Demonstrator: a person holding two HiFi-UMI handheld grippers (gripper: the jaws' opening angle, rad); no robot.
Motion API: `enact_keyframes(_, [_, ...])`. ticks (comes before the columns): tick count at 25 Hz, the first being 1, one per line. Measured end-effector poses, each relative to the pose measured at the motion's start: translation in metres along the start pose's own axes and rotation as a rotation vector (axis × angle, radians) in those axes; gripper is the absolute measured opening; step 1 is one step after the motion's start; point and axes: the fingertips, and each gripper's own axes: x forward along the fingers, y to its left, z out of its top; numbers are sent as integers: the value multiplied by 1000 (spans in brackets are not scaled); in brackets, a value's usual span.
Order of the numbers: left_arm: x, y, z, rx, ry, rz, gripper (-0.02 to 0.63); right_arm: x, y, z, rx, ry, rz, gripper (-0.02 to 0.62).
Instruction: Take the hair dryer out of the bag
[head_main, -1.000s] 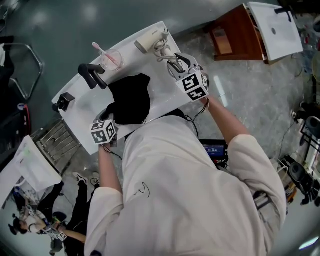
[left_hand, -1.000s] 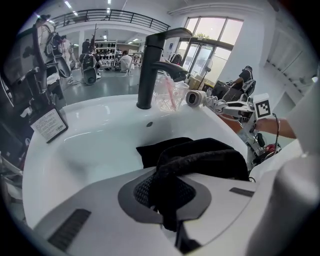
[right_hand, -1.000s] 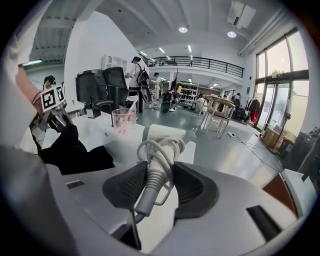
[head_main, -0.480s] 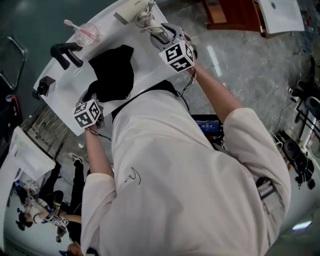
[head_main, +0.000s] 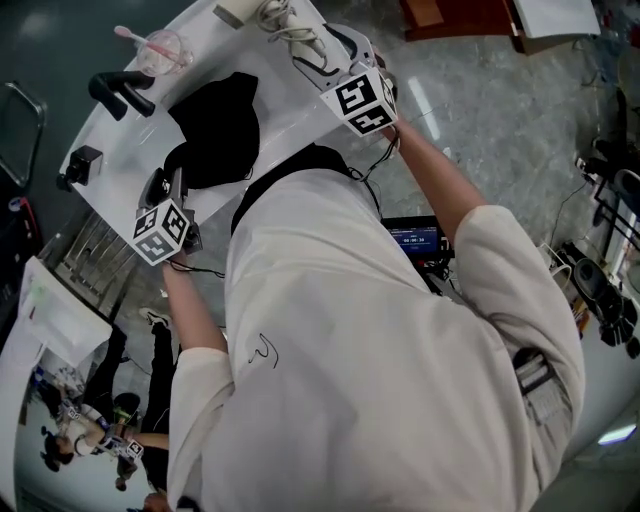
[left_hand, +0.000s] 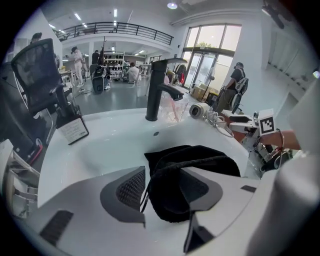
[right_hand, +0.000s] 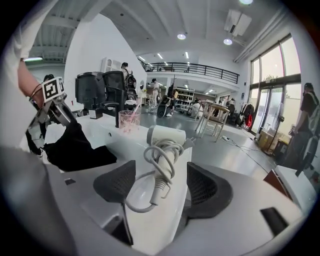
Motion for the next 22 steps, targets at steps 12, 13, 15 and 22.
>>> enact_keyframes(12, [-82, -5, 2, 0, -335, -22, 37, -91, 63, 68, 67, -148, -146, 0])
enact_keyframes(13, [-87, -13, 3, 7, -366, -30, 35, -94, 81, 73, 68, -157, -123, -2])
enact_keyframes(15, [-94, -26, 5, 17, -410, -37, 34, -94, 118, 82, 51, -162, -74, -2])
enact_keyframes(22, [-95, -65, 21, 39, -411, -127, 87, -109, 175, 116, 89, -238, -15, -2])
